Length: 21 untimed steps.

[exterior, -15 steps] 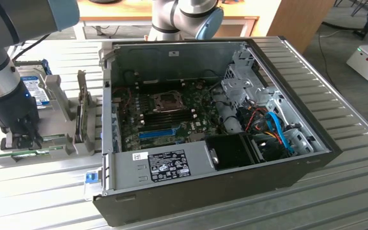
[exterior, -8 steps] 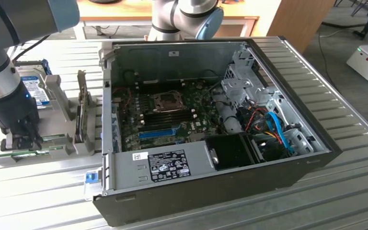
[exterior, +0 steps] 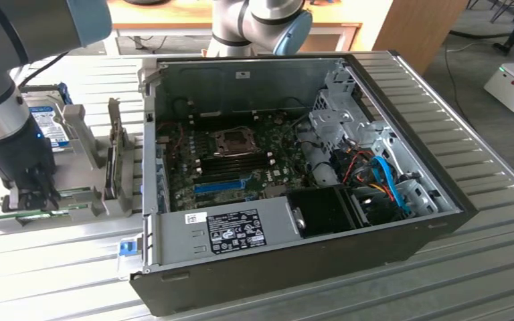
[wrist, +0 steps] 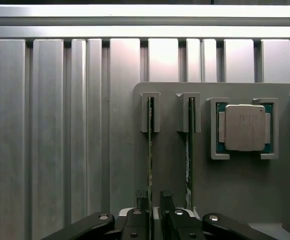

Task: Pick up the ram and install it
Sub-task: 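Pick up the ram and move it above insertion slot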

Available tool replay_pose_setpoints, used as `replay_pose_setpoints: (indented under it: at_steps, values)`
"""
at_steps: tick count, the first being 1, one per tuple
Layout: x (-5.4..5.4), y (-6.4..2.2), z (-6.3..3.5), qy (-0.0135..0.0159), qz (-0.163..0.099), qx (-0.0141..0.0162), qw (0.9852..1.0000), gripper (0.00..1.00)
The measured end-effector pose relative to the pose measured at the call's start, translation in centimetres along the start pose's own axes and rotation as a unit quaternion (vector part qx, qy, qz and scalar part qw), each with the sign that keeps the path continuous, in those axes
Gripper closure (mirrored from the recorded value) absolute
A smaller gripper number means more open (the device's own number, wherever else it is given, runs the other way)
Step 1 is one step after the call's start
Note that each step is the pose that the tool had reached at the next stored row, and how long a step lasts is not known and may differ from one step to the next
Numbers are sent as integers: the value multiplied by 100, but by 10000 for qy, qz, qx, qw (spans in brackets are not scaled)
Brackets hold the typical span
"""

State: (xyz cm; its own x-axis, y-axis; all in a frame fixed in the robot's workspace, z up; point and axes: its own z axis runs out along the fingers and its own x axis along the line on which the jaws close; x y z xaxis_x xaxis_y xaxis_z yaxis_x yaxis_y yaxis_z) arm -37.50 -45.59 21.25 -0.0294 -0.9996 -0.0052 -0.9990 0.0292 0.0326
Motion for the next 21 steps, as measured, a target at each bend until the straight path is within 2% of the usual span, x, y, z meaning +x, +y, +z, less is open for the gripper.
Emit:
replay_pose_setpoints:
  at_steps: [16, 21]
  values:
    - [1, -5, 149, 0, 0, 0, 10000, 76]
    - [1, -5, 166, 1, 0, -1, 10000, 76]
